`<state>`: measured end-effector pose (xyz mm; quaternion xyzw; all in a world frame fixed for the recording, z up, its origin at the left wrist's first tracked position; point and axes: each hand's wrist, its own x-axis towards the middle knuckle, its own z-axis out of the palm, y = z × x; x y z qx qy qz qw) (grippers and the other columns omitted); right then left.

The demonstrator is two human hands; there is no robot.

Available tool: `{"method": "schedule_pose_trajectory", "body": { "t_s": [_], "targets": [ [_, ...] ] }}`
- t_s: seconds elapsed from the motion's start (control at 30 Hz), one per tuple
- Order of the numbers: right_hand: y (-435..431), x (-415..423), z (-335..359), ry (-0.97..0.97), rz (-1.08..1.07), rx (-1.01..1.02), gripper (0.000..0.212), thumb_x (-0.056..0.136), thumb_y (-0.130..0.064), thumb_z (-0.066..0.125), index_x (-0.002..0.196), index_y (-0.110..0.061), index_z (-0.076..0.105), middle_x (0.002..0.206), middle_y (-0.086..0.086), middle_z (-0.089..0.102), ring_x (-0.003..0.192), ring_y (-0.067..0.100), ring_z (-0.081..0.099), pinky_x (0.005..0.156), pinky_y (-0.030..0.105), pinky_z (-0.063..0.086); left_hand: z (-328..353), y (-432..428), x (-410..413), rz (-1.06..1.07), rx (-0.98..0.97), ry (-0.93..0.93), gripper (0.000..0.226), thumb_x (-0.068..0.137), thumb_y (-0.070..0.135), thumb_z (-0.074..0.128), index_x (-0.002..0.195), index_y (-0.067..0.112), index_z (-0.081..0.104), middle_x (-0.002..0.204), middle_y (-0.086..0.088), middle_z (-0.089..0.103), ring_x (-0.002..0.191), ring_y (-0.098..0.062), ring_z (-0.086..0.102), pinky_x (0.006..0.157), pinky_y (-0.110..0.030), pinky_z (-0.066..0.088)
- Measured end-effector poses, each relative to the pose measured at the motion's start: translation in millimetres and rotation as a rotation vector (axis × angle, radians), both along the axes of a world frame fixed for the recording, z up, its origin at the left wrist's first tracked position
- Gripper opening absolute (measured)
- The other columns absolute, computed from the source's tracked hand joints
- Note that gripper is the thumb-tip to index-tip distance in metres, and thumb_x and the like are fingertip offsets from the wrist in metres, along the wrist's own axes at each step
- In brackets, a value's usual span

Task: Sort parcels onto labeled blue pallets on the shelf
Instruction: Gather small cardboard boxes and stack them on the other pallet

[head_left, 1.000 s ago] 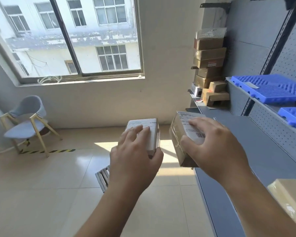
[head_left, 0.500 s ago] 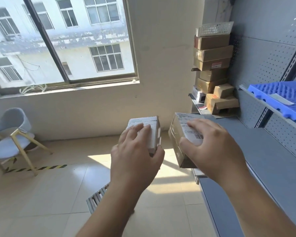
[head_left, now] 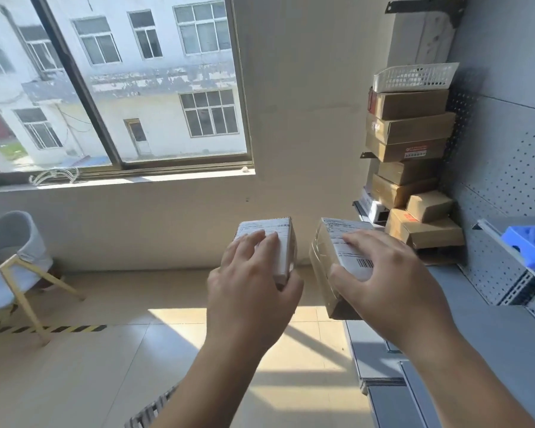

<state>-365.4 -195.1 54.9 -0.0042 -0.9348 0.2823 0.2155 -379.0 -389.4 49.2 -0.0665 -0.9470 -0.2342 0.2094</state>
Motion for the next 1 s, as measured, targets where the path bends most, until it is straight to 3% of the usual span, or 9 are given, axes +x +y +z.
{"method": "schedule_pose_trajectory", "body": {
  "t_s": [0.2, 0.43, 0.5, 0.63, 0.8, 1.0],
  "targets": [
    [24.9, -74.9, -5.5, 0.001, -0.12, 0.022, 0.058, 0.08, -0.057, 0.052, 0.132, -0.035, 0.062, 0.136, -0.023, 0.056, 0.122, -0.004, 0.04, 0.086, 0.024, 0.039, -7.4, 29.0, -97.2, -0.128, 0.016, -0.001, 0.056, 0.084, 0.06, 0.052, 0.136, 0.037, 0.054, 0.15, 0.014, 0.05, 0.142, -0.014, 0.039, 0.099, -0.045, 0.045],
    [47.0, -143.7, 12.1, 0.001, -0.324, 0.067, 0.063, 0.08, -0.059, 0.046, 0.136, -0.033, 0.059, 0.14, -0.022, 0.053, 0.123, 0.0, 0.045, 0.082, 0.025, 0.044, -3.9, 67.4, -205.7, -0.367, 0.038, 0.003, 0.046, 0.085, 0.059, 0.052, 0.127, 0.045, 0.04, 0.148, 0.016, 0.051, 0.139, -0.015, 0.042, 0.095, -0.046, 0.048],
    [56.4, -150.8, 17.6, 0.017, -0.407, 0.069, 0.063, 0.079, -0.057, 0.048, 0.135, -0.031, 0.061, 0.14, -0.02, 0.055, 0.123, 0.003, 0.047, 0.086, 0.026, 0.046, -2.9, 84.7, -228.7, -0.446, 0.044, 0.018, 0.045, 0.084, 0.056, 0.056, 0.126, 0.045, 0.044, 0.146, 0.015, 0.053, 0.137, -0.016, 0.044, 0.093, -0.045, 0.049],
    [82.3, -142.5, 23.3, 0.088, -0.584, 0.062, 0.059, 0.08, -0.052, 0.055, 0.132, -0.026, 0.065, 0.138, -0.015, 0.06, 0.127, 0.008, 0.052, 0.1, 0.025, 0.043, -5.3, 132.7, -260.1, -0.599, 0.028, 0.007, 0.049, 0.086, 0.056, 0.058, 0.131, 0.041, 0.052, 0.147, 0.016, 0.052, 0.136, -0.016, 0.044, 0.095, -0.043, 0.048],
    [126.1, -112.9, 30.0, 0.137, -0.827, 0.093, 0.058, 0.079, -0.053, 0.055, 0.129, -0.026, 0.067, 0.135, -0.016, 0.061, 0.125, 0.009, 0.053, 0.096, 0.024, 0.039, -0.4, 206.9, -265.0, -0.774, 0.071, 0.009, 0.042, 0.088, 0.051, 0.06, 0.127, 0.039, 0.056, 0.143, 0.019, 0.052, 0.133, -0.016, 0.045, 0.096, -0.041, 0.046],
    [183.4, -74.7, 38.3, 0.208, -1.027, 0.085, 0.056, 0.079, -0.05, 0.06, 0.13, -0.028, 0.065, 0.134, -0.015, 0.062, 0.124, 0.008, 0.048, 0.096, 0.017, 0.031, 24.3, 296.9, -243.3, -0.983, 0.154, 0.041, 0.05, 0.086, 0.049, 0.06, 0.134, 0.034, 0.059, 0.143, 0.016, 0.053, 0.133, -0.016, 0.044, 0.104, -0.045, 0.045]
  ]
}}
